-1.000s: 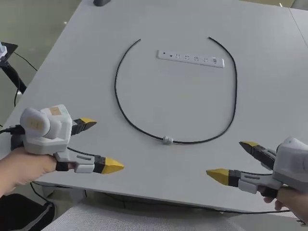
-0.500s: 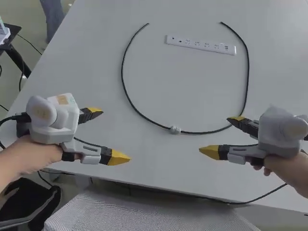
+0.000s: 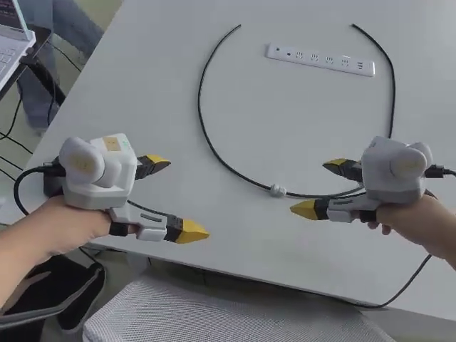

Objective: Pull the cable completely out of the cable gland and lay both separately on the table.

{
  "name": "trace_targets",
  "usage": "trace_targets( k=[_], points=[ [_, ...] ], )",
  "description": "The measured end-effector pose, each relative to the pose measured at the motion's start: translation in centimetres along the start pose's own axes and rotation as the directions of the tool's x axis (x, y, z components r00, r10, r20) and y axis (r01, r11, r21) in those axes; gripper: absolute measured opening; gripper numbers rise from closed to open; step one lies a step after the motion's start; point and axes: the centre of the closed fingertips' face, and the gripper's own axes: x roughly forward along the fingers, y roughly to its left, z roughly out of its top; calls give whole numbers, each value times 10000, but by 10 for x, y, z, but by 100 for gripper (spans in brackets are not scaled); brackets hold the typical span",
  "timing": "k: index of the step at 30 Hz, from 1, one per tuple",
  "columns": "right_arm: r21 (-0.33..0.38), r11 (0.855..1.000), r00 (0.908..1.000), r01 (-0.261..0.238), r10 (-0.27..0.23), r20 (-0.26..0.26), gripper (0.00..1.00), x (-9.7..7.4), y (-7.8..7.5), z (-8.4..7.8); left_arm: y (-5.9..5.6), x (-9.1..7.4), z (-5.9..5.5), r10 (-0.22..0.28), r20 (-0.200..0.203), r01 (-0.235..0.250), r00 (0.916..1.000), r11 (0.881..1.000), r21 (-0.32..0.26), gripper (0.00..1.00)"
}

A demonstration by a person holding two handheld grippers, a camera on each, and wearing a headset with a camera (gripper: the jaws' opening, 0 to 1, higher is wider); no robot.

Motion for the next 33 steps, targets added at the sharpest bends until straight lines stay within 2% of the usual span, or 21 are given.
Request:
trace_targets(
  k=[8,15,19,24,33],
  points=[
    [-264,9992,9975,-309,292,-647,67,17,-3,-8,3,0,-4,63,6,-63,10000,9999,-126,97],
    [-637,9960,9911,-629,548,-1217,61,34,-8,-13,3,0,-3,45,56,-44,10000,9999,-113,97],
    [-680,9946,9868,-782,675,-1470,58,43,-11,-16,4,0,-6,41,-35,-42,10000,9999,-146,96],
    [-737,9914,9784,-1085,934,-1844,52,54,-13,-24,5,1,-15,11,-259,-16,9997,9999,-161,96],
    [-1141,9808,9611,-1581,1264,-2455,39,69,-14,-35,4,0,-16,-36,-323,28,9995,9996,-268,95]
  ],
)
